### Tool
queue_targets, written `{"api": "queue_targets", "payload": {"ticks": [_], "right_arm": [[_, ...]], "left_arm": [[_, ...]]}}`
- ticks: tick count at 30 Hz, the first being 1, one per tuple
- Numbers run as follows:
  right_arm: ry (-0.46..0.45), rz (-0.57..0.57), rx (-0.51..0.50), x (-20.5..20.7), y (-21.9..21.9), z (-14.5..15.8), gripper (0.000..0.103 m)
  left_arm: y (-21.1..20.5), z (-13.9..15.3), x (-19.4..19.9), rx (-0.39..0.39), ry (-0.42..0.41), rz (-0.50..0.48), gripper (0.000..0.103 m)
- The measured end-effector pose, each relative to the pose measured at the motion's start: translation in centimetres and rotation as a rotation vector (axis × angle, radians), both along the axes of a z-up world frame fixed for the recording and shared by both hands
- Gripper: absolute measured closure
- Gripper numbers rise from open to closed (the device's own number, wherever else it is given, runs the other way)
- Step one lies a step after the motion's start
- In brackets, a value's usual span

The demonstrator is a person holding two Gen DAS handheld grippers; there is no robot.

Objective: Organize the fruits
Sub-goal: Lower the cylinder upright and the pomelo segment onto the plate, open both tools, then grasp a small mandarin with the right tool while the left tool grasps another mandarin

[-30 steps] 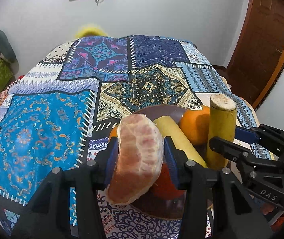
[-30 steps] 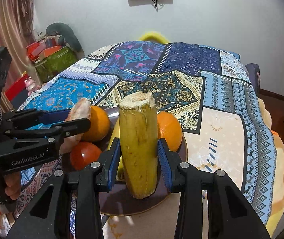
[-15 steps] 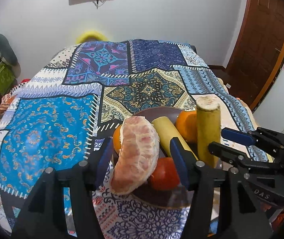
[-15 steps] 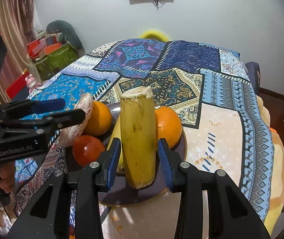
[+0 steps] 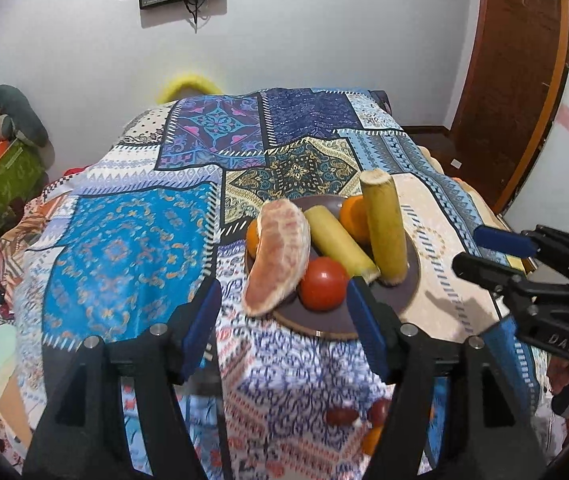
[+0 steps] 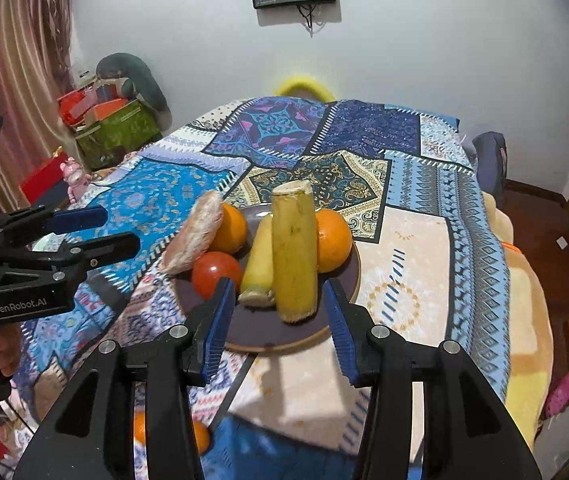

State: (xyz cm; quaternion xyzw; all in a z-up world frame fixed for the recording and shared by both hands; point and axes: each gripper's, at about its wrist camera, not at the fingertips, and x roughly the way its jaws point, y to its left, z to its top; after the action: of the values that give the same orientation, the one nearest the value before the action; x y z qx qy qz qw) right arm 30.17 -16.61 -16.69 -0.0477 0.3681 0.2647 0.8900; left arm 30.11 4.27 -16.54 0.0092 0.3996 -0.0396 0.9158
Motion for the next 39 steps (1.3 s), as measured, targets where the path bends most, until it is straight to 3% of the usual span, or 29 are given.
{"api": "queue_targets", "payload": {"ticks": [3,11,23,27,33,39], "right_arm": [[-0.009,0.0,0.001,-1.4,-0.1,0.7,0.055],[-0.009,0.032,-0.014,-4.5,0.2,1.2,0.053],[0.074,0.07,-0.026,-7.7,0.6,-1.3,0.049],[0.091,0.066,-0.01,-8.1,0.3,-1.8,0.049],[0.117,0.061,0.005,-7.8,0.0,-2.6,0.049],[0.146,0.082,0.005,-7.7,0.5,-3.6,0.049]], "left_arm": [[0.2,0.3,-1.6,-0.01,0.007,-0.002,0.037],[0.0,0.0,-5.5,-0.03,0.038,-0.012,0.037],[-2.4,-4.6,-8.5,-0.075,0.186,-0.055,0.037],[-3.9,-6.2,-8.7,-0.089,0.234,-0.096,0.053],[-5.5,-7.9,-8.5,-0.095,0.27,-0.124,0.067],[-5.7,-8.9,-7.9,-0.133,0.281,-0.122,0.07]]}}
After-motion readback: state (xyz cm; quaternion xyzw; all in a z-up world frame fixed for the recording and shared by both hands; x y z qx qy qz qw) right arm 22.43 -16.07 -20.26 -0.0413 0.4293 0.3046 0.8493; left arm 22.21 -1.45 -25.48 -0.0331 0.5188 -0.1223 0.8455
